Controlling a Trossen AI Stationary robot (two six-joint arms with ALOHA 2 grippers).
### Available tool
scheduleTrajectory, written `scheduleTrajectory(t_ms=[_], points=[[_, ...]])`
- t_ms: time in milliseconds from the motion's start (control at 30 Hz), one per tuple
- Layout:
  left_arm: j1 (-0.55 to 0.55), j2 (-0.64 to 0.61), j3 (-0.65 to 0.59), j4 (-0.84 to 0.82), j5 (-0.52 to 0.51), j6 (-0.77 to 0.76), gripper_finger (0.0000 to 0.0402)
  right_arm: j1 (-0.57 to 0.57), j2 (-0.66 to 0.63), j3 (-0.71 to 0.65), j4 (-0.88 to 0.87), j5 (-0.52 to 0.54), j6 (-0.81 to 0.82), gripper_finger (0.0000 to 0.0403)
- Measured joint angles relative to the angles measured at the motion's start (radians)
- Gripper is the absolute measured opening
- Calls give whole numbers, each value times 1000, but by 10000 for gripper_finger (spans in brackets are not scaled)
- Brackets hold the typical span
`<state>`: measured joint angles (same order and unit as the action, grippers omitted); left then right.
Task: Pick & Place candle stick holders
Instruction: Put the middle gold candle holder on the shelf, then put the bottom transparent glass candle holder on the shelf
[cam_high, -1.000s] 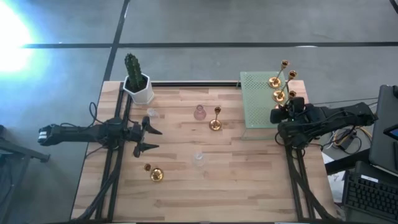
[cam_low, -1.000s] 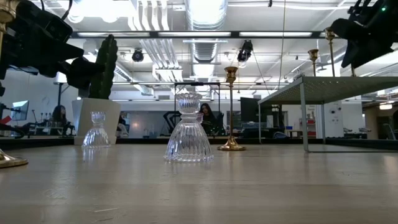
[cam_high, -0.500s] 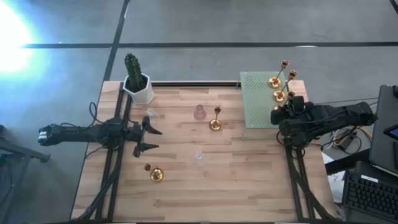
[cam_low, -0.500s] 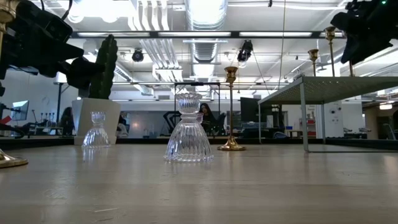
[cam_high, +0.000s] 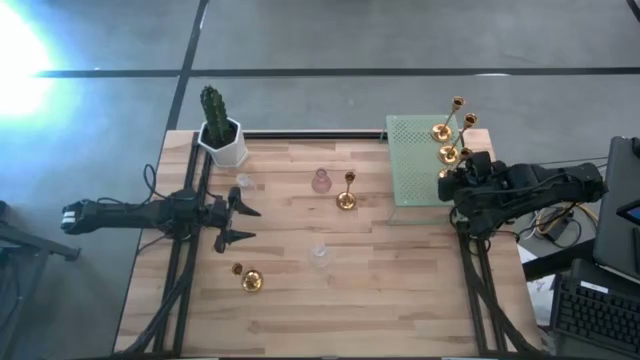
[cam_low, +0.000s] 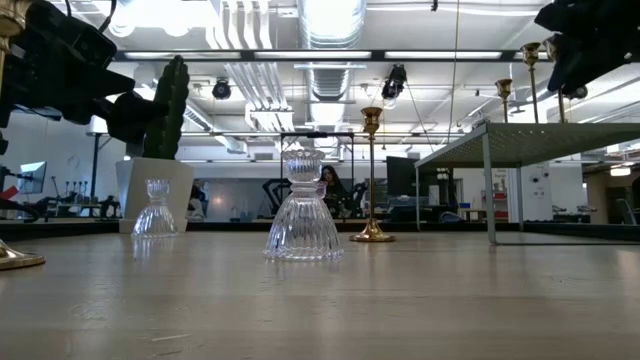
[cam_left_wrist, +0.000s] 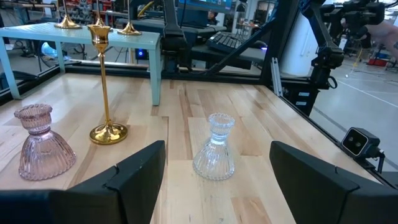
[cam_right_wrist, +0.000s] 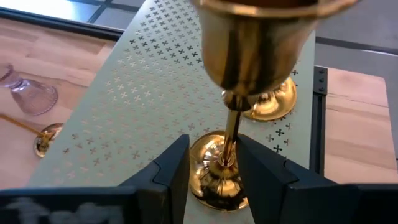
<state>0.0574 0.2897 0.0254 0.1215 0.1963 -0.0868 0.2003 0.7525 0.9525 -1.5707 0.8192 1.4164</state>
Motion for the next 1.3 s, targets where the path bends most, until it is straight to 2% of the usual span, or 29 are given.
scheduleTrajectory(t_ms=[167, 633, 833, 1000, 1300], points=[[0, 0, 0, 0, 0, 0, 294, 0, -6, 33, 0, -29, -35, 110], [0, 0, 0, 0, 0, 0, 294, -1, -101, 58, 0, -148, -86, 40], [0, 0, 0, 0, 0, 0, 294, 0, -141, 58, 0, -225, -103, 27], [0, 0, 0, 0, 0, 0, 294, 0, -171, 65, -2, -328, -112, 26], [0, 0, 0, 0, 0, 0, 294, -1, -131, 245, 0, -349, -239, 26]])
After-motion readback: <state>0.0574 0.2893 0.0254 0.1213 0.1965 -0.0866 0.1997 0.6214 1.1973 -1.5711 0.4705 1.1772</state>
